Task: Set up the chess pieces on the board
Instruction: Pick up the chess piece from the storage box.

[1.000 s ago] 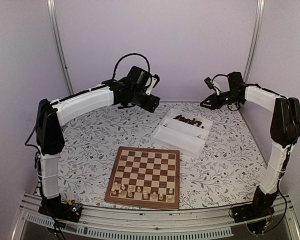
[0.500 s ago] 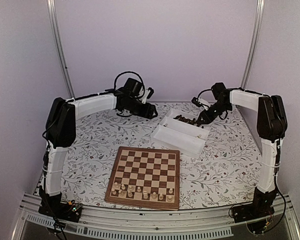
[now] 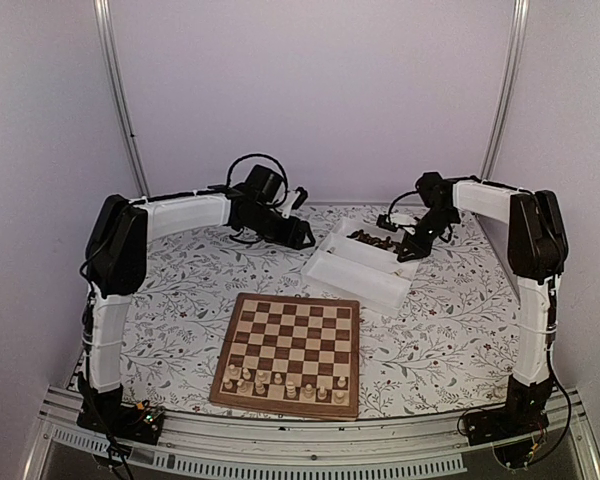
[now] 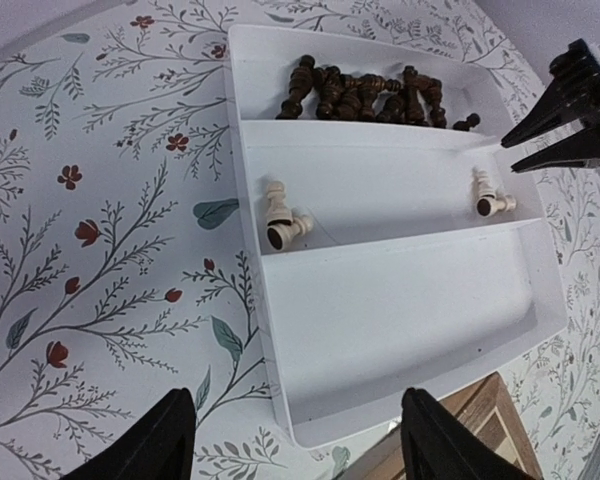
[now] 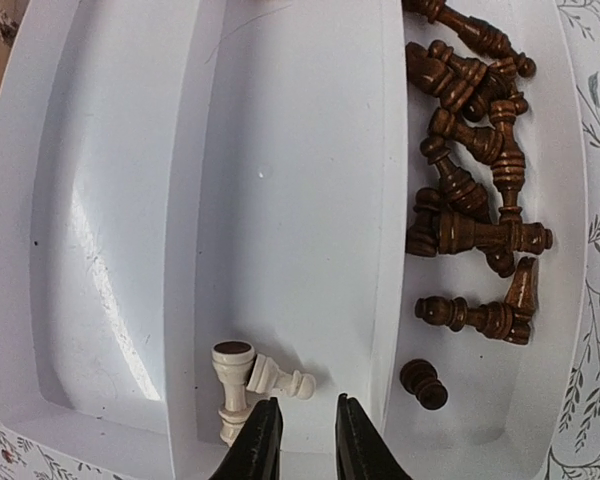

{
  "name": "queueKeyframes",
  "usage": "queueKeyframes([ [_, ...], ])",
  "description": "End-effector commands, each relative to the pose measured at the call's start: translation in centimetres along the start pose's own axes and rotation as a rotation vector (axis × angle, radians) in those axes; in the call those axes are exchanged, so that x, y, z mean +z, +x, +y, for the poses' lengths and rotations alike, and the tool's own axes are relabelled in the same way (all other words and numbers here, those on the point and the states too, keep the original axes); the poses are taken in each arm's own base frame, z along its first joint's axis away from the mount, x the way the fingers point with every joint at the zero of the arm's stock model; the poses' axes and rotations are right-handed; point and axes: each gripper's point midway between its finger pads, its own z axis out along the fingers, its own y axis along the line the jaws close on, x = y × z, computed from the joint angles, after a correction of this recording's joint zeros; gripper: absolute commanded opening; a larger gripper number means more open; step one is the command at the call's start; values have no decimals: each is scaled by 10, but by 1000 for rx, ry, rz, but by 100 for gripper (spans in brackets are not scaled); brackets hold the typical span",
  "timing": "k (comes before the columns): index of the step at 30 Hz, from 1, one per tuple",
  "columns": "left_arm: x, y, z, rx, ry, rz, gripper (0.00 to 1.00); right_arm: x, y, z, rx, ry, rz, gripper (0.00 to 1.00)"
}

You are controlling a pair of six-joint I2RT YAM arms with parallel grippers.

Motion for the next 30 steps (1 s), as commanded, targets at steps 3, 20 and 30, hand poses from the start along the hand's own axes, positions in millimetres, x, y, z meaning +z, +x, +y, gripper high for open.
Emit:
queueKeyframes([
  [3,-22,-16,-17,15,48,-53,72,8,0,11,-227,-24,61,23],
  [20,-25,-5,-18,11,56,-29,73,44,33,15,-381,-84,237,37],
  [30,-25,-3,-22,10,73,-22,73,42,47,25,-342,-145,298,35],
])
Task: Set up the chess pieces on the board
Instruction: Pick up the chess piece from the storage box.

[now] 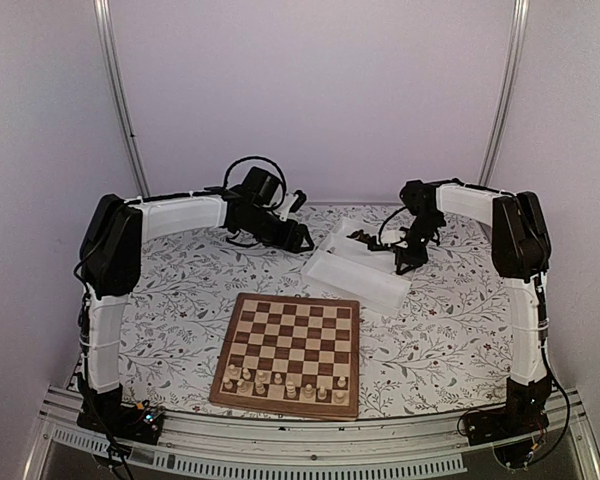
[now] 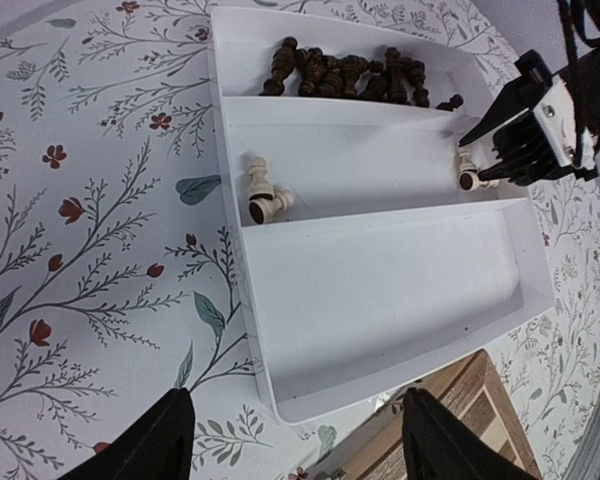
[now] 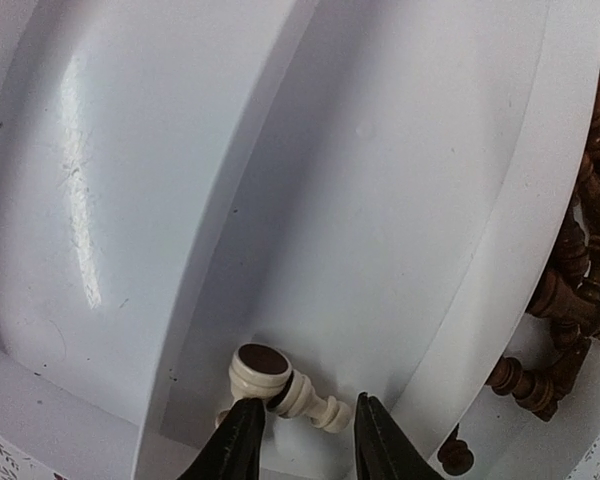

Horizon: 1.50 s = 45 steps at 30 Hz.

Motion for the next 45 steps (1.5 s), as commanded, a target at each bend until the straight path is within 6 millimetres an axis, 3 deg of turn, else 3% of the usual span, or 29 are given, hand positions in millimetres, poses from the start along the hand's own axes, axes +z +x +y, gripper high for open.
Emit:
queueKeyframes([
  [1,-16,-12,-15,13,35,-37,73,16,19,29,4,-133,80,35],
  [6,-14,-10,-20,18,59,-30,73,8,14,35,10,-154,58,35],
  [13,-10,-5,-26,19,83,-17,73,26,10,30,77,-168,31,33],
  [18,-10,-4,-28,21,86,-17,73,39,9,7,168,-93,29,20],
  [25,-8,-5,-32,20,100,-18,74,17,1,-26,303,-13,-81,18],
  [28,-6,-5,-33,16,105,-17,74,5,-3,-31,353,-16,-145,16],
  [31,-5,-6,-36,15,115,-15,75,8,0,-29,402,-40,-150,18],
  [40,-4,-10,-48,25,127,-16,79,39,22,8,415,-94,-35,29],
  [42,-2,-11,-50,26,129,-15,79,47,25,18,397,-92,0,27],
  [45,0,-12,-54,29,130,-14,79,44,24,18,403,-79,-2,16],
])
